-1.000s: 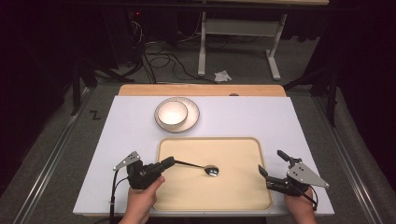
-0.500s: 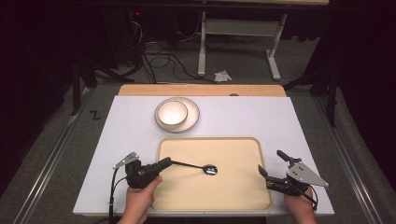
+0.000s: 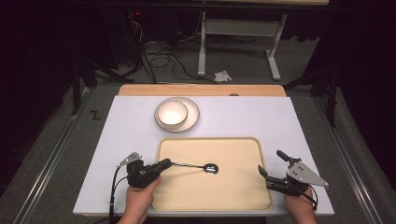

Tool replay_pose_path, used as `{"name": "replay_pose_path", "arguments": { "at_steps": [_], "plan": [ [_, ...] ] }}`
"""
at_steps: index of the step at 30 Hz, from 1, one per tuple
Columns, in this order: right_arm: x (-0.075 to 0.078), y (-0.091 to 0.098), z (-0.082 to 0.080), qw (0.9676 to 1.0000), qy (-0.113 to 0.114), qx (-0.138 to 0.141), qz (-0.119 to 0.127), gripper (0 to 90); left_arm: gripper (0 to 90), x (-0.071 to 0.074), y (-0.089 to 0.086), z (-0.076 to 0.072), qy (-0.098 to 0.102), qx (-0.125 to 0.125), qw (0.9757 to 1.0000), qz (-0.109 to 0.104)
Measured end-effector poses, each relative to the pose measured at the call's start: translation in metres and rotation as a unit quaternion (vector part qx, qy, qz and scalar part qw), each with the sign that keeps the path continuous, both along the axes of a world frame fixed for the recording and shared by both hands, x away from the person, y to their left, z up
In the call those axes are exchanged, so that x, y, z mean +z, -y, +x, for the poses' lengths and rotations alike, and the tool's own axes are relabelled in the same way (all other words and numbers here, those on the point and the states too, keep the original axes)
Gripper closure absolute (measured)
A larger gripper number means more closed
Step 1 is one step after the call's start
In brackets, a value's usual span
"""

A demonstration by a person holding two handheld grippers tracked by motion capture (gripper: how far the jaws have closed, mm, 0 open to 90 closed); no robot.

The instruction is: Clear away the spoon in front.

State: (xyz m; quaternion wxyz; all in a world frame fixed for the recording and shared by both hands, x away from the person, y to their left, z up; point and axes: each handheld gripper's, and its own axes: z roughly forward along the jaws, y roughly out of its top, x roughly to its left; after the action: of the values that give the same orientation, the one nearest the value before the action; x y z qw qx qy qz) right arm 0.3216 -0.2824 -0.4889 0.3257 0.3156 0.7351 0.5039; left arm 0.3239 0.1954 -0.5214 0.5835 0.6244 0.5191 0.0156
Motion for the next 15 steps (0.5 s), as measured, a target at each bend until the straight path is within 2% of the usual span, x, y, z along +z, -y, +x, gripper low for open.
{"name": "replay_pose_path", "arguments": {
  "at_steps": [9, 15],
  "plan": [
    [-0.0001, 0.0001, 0.0003, 1.0000, 0.002, 0.002, -0.002, 15.5, 79.0, -0.0029, 0.0012, 0.0018, -0.016, -0.002, 0.9998, 0.014],
    [-0.0001, 0.0001, 0.0002, 1.0000, 0.002, 0.003, -0.004, 15.9, 73.6, -0.0026, 0.0027, 0.0020, -0.018, 0.000, 0.9995, 0.025]
  ]
}}
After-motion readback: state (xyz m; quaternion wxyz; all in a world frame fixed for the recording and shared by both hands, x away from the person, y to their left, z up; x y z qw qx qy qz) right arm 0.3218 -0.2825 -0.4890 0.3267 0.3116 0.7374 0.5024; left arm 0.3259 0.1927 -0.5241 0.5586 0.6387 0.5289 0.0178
